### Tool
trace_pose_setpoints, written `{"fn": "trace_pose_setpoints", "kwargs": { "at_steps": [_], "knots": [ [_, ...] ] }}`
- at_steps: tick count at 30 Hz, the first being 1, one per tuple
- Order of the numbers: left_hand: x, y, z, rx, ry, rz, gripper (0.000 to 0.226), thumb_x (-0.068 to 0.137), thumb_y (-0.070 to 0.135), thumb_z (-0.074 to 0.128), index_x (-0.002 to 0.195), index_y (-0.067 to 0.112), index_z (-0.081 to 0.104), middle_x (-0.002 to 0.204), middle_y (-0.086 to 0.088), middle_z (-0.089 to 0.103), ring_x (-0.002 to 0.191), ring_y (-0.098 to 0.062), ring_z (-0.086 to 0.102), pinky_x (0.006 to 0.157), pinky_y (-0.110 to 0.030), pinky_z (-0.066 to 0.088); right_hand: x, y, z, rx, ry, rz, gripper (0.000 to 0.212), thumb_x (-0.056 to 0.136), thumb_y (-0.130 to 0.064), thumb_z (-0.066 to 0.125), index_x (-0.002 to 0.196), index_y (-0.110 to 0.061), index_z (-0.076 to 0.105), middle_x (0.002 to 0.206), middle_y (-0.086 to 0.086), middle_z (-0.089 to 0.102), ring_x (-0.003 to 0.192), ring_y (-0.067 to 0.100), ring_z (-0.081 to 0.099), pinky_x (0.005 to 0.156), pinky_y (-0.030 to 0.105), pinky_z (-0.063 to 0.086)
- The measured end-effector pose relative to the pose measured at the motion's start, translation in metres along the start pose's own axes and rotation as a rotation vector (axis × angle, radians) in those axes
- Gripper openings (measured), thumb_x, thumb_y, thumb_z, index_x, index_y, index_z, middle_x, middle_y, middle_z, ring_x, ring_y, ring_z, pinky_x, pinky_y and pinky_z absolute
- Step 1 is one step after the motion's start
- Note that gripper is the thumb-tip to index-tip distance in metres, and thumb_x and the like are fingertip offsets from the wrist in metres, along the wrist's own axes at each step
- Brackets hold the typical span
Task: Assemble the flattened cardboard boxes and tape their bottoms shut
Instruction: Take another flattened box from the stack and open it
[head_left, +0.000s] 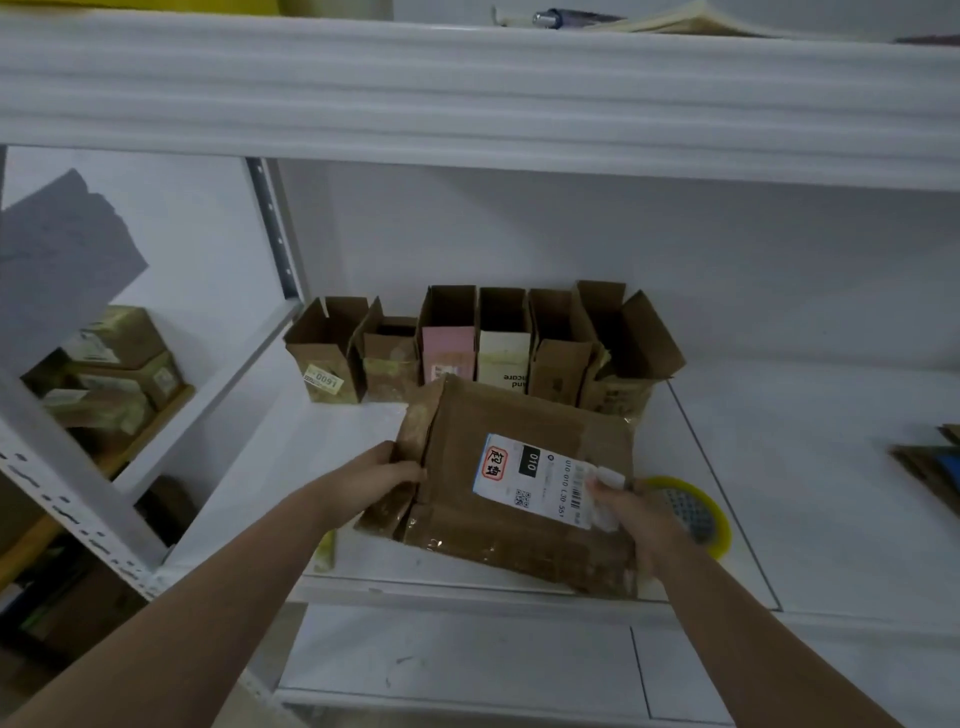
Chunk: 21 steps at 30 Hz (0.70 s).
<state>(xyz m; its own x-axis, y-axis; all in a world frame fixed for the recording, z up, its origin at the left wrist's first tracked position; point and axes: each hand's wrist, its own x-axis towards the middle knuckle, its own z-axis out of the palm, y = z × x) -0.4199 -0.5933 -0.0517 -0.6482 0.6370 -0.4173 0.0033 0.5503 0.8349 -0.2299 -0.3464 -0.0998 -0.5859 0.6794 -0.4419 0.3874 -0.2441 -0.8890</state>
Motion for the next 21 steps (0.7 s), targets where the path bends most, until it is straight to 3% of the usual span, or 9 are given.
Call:
{"fn": "trace_pose_setpoints", "kwargs": {
  "at_steps": [3,5,8,11,15,18,20,21],
  "knots": [
    [0.008,0.007,0.013,-0.067,0.011,0.007,0.051,0.081,0.051,0.069,0.117,0.017,0.059,0.103,-0.004,0.073,0.094,-0.022,0.071,0.091,-0.041,0.054,0.003,-0.002,-0.004,-0.009,0.030,-0.024,0.020,0.085,-0.035,0.074,0.093,-0.016,0.072,0.094,0.008,0.075,0.090,0.026,0.072,0.086,0.048,0.058],
    [0.015,0.009,0.020,-0.068,0.036,0.033,0.060,0.076,0.056,0.071,0.119,0.015,0.059,0.101,-0.003,0.074,0.090,-0.020,0.072,0.086,-0.038,0.057,0.006,-0.004,-0.009,-0.031,0.062,-0.044,0.024,0.085,-0.036,0.074,0.097,-0.016,0.072,0.093,0.009,0.075,0.089,0.026,0.072,0.084,0.049,0.058],
    [0.021,0.010,0.028,-0.072,0.121,0.049,0.063,0.079,0.052,0.072,0.125,0.013,0.054,0.106,-0.002,0.069,0.091,-0.018,0.068,0.076,-0.031,0.056,0.007,-0.007,-0.017,-0.061,0.100,-0.076,0.019,0.085,-0.034,0.074,0.091,-0.017,0.069,0.089,0.009,0.074,0.085,0.026,0.071,0.081,0.049,0.059],
    [0.025,0.012,0.034,-0.062,0.117,0.070,0.060,0.083,0.048,0.069,0.130,0.016,0.049,0.112,0.000,0.063,0.092,-0.013,0.062,0.072,-0.026,0.050,0.008,-0.006,-0.027,-0.094,0.160,-0.119,0.029,0.083,-0.036,0.075,0.099,-0.012,0.067,0.088,0.006,0.073,0.084,0.023,0.070,0.079,0.042,0.060],
    [0.033,0.015,0.031,-0.190,0.098,0.109,0.075,0.088,0.033,0.067,0.150,0.016,0.028,0.123,-0.001,0.055,0.102,-0.016,0.053,0.087,-0.027,0.042,0.005,-0.020,-0.024,-0.028,0.152,-0.175,0.034,0.086,-0.036,0.073,0.107,-0.012,0.062,0.093,0.006,0.072,0.083,0.020,0.070,0.066,0.031,0.061],
    [0.038,0.020,0.020,-0.198,0.056,0.156,0.049,0.093,0.018,0.061,0.137,0.025,0.040,0.110,0.008,0.057,0.105,-0.016,0.053,0.079,-0.023,0.040,0.007,-0.033,-0.012,0.080,0.230,-0.187,0.043,0.090,-0.053,0.060,0.106,-0.013,0.064,0.100,0.011,0.072,0.092,0.029,0.069,0.086,0.048,0.057],
    [0.040,0.020,0.009,-0.234,0.014,0.168,0.049,0.094,0.015,0.059,0.138,0.027,0.040,0.118,0.005,0.057,0.106,-0.014,0.052,0.077,-0.023,0.042,0.005,-0.034,-0.004,0.174,0.255,-0.215,0.053,0.094,-0.058,0.047,0.105,-0.012,0.069,0.100,0.012,0.074,0.093,0.030,0.070,0.090,0.049,0.054],
    [0.041,0.020,0.004,-0.257,-0.014,0.167,0.049,0.093,0.020,0.060,0.138,0.028,0.041,0.125,0.004,0.056,0.111,-0.015,0.052,0.085,-0.027,0.044,0.002,-0.033,-0.001,0.240,0.253,-0.213,0.058,0.097,-0.059,0.040,0.105,-0.010,0.071,0.098,0.012,0.074,0.092,0.029,0.071,0.087,0.046,0.056]
  ]
}}
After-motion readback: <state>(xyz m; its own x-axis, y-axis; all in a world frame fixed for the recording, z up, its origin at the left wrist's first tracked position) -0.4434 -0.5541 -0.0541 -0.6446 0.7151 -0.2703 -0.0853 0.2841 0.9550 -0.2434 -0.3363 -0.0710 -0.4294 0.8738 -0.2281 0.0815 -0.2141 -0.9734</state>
